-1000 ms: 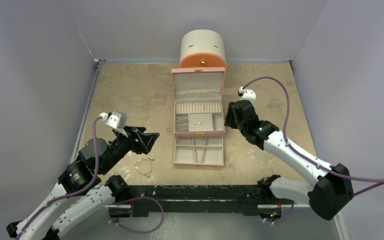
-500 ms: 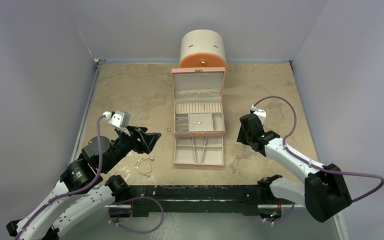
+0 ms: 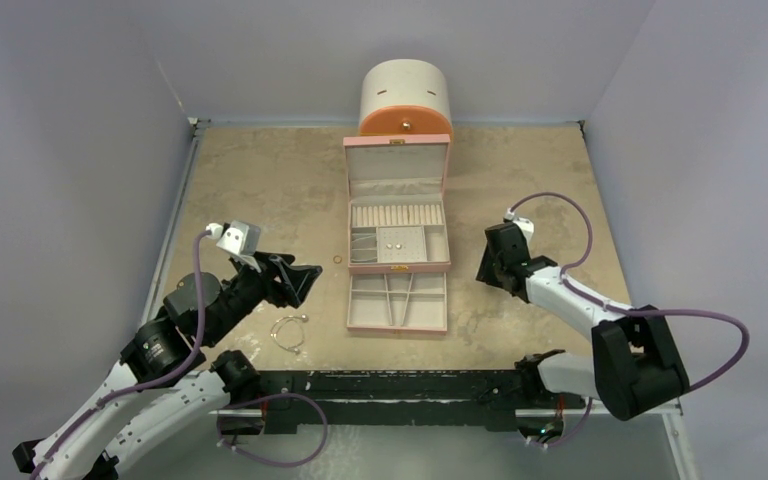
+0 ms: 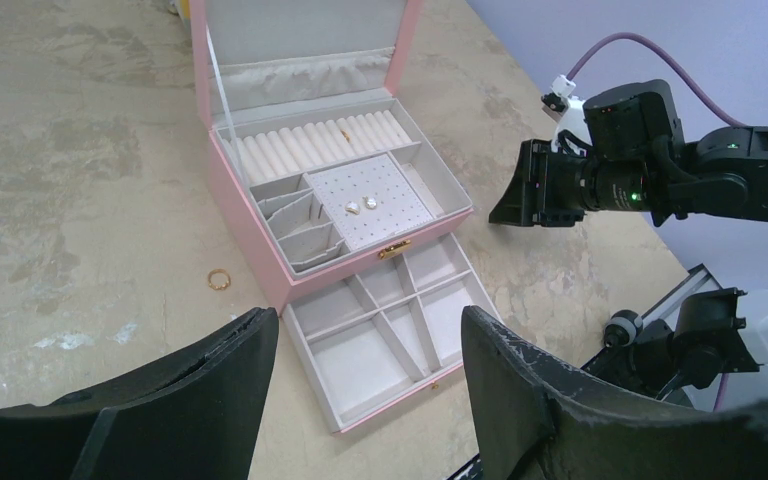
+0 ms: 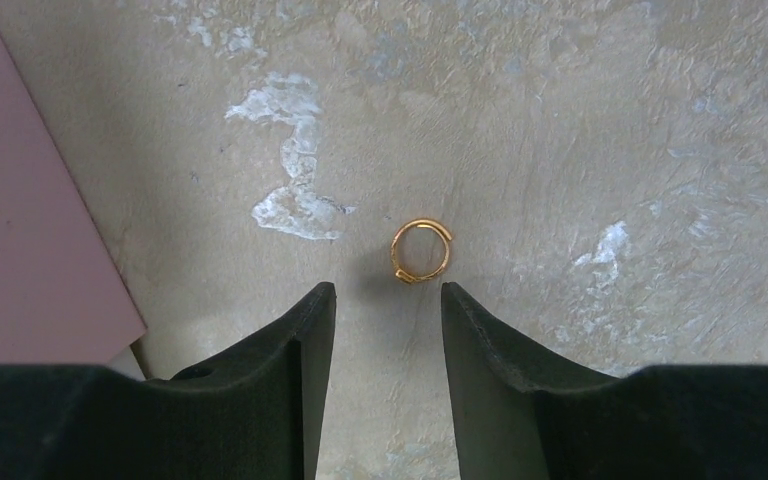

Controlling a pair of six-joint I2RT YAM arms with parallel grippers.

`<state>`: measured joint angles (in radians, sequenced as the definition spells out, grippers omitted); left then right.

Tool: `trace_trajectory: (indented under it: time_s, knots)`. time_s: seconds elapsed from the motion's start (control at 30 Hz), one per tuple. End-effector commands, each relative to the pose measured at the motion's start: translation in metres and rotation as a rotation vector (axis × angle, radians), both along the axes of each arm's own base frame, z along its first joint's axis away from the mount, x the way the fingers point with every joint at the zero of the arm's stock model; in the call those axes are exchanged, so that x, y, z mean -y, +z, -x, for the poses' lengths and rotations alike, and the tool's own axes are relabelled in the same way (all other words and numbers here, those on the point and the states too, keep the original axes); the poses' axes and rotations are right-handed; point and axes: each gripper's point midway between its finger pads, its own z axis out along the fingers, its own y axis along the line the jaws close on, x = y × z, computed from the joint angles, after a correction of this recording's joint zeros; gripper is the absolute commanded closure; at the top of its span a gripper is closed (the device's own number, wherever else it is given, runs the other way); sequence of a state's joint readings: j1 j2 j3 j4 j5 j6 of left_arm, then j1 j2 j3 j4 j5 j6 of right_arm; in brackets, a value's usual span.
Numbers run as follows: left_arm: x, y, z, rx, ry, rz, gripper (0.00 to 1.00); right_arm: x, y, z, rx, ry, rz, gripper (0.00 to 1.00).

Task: Organize the mixed jewelry
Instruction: Pick up the jewelry from the center of the board.

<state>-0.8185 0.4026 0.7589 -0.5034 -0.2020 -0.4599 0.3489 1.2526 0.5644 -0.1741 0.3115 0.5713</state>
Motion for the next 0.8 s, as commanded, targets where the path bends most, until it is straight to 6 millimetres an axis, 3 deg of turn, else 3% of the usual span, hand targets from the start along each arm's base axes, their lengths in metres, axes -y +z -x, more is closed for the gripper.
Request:
trace_trajectory:
  time_s: [0.0,0.77]
  knots:
    - [-0.001,0.007,-0.001,0.027,0.002,0.014,0.33,0.0,0.014,-0.016,0.058,-0.015,-0.013,0.54]
    - [0.0,0.008,-0.001,0.029,-0.001,0.017,0.33,-0.003,0.011,-0.029,0.048,0.005,-0.01,0.62]
